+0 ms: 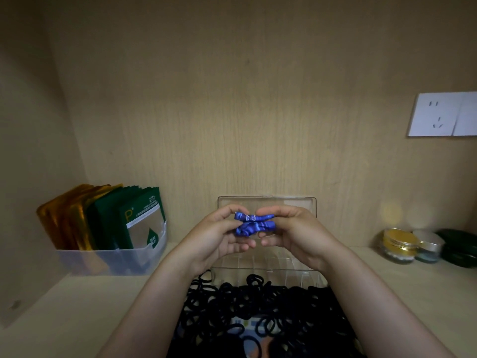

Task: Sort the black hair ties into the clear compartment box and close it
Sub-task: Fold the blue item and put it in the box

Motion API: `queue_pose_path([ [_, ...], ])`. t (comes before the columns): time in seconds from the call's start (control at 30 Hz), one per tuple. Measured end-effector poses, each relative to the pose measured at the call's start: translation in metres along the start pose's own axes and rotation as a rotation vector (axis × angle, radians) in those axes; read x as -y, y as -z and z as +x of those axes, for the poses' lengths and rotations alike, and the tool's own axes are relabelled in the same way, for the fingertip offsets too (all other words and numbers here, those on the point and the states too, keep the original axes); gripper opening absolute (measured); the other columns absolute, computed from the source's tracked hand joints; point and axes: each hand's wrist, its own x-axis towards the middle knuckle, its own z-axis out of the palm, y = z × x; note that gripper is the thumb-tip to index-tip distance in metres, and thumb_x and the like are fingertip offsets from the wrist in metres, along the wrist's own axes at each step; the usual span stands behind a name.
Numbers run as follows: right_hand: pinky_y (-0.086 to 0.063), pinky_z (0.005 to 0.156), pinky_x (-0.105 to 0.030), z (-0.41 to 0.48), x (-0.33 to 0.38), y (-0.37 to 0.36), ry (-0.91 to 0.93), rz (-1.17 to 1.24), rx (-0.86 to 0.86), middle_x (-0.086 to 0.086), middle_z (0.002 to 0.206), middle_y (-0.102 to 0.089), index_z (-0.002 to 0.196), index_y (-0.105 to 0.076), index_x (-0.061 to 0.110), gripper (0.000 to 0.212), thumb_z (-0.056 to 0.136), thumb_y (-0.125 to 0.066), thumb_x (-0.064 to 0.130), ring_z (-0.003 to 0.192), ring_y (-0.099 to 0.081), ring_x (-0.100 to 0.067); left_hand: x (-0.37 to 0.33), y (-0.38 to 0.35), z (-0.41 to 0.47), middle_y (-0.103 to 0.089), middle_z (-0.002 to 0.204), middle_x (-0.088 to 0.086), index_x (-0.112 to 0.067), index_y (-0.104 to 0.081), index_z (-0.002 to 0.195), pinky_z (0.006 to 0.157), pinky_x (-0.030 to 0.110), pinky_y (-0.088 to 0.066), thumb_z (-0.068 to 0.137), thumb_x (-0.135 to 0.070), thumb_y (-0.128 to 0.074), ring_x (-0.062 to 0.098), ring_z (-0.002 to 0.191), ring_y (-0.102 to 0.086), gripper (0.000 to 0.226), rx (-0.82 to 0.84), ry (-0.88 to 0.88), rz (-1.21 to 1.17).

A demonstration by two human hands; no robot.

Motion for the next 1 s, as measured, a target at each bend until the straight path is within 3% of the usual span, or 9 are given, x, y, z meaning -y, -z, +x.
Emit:
queue_pose_path([
  [0.1,-0.058,0.06,-0.032,-0.001,0.002,0.001,0.014,0.012,0.037,-0.023,0.09,-0.071,0.095,-0.07,-0.008,0.03,0.096,-0.04,-0.001,0.074,-0.068,-0.028,-0.002,0.001,0.0,-0.069,0.091,0.022,-0.007,-0.056,0.104,0.061,0.029,-0.055,0.1,-0.001,-0.037,0.027,0.066,-0.066,0.02,0.004,-0.002,-0.003],
  [0.2,-0.059,0.065,-0.031,0.0,0.001,0.001,0.045,-0.118,0.016,-0.018,0.094,-0.074,0.092,-0.074,-0.004,0.02,0.095,-0.055,0.003,0.082,-0.07,-0.025,-0.005,0.002,-0.001,-0.069,0.09,0.021,-0.008,-0.059,0.097,0.064,0.032,-0.055,0.1,-0.015,-0.039,0.031,0.07,-0.067,0.021,-0.01,0.014,0.013],
  [0.3,-0.059,0.066,-0.028,0.002,-0.003,-0.001,0.072,-0.254,-0.053,-0.014,0.09,-0.074,0.095,-0.075,0.004,0.011,0.088,-0.068,-0.002,0.078,-0.071,-0.019,-0.005,0.001,-0.002,-0.071,0.084,0.014,-0.012,-0.059,0.1,0.069,0.032,-0.058,0.098,-0.016,-0.057,0.026,0.073,-0.069,0.005,-0.038,-0.02,0.229],
  [0.43,-0.06,0.066,-0.029,0.001,-0.006,-0.002,0.048,-0.268,-0.039,-0.014,0.102,-0.069,0.117,-0.067,0.006,0.031,0.088,-0.069,-0.002,0.074,-0.07,-0.016,-0.003,0.001,-0.006,-0.072,0.092,0.014,-0.011,-0.052,0.116,0.071,0.027,-0.06,0.097,-0.003,-0.057,0.015,0.074,-0.069,0.022,-0.077,-0.08,0.383],
  [0.53,-0.06,0.065,-0.03,0.0,-0.008,-0.005,0.027,-0.324,-0.01,-0.015,0.095,-0.069,0.111,-0.068,0.002,0.022,0.09,-0.067,-0.002,0.07,-0.069,-0.015,0.0,0.003,-0.009,-0.072,0.099,0.017,-0.009,-0.054,0.117,0.07,0.026,-0.058,0.097,-0.002,-0.056,0.017,0.076,-0.069,0.022,-0.143,-0.102,0.466],
  [0.6,-0.06,0.06,-0.028,-0.001,-0.011,-0.01,0.035,-0.321,-0.003,-0.013,0.087,-0.069,0.108,-0.068,0.001,0.018,0.091,-0.064,-0.005,0.064,-0.068,-0.017,0.005,0.006,-0.012,-0.072,0.086,0.015,-0.008,-0.055,0.117,0.062,0.023,-0.056,0.099,-0.005,-0.054,0.018,0.066,-0.069,0.018,-0.165,-0.089,0.482],
  [0.7,-0.059,0.056,-0.027,-0.001,-0.015,-0.018,0.036,-0.251,-0.019,-0.015,0.087,-0.067,0.103,-0.067,0.001,0.019,0.09,-0.06,-0.012,0.059,-0.068,-0.02,0.012,0.01,-0.02,-0.07,0.076,0.008,-0.011,-0.053,0.118,0.06,0.023,-0.054,0.1,-0.006,-0.052,0.018,0.062,-0.067,0.019,-0.143,-0.057,0.33],
  [0.87,-0.059,0.057,-0.026,0.0,-0.024,-0.028,0.038,-0.24,-0.041,-0.013,0.083,-0.068,0.09,-0.07,0.005,0.024,0.089,-0.057,-0.015,0.056,-0.065,-0.018,0.023,0.018,-0.031,-0.067,0.09,0.018,-0.009,-0.06,0.111,0.066,0.029,-0.055,0.097,0.002,-0.047,0.022,0.073,-0.064,0.023,-0.094,0.0,-0.042],
  [1.0,-0.057,0.056,-0.026,0.0,-0.029,-0.032,0.085,-0.272,-0.089,-0.015,0.086,-0.069,0.086,-0.072,0.007,0.026,0.088,-0.058,-0.014,0.05,-0.06,-0.015,0.026,0.02,-0.029,-0.067,0.092,0.017,-0.009,-0.064,0.102,0.069,0.033,-0.056,0.094,-0.016,-0.054,0.024,0.075,-0.065,0.015,-0.082,0.038,-0.167],
])
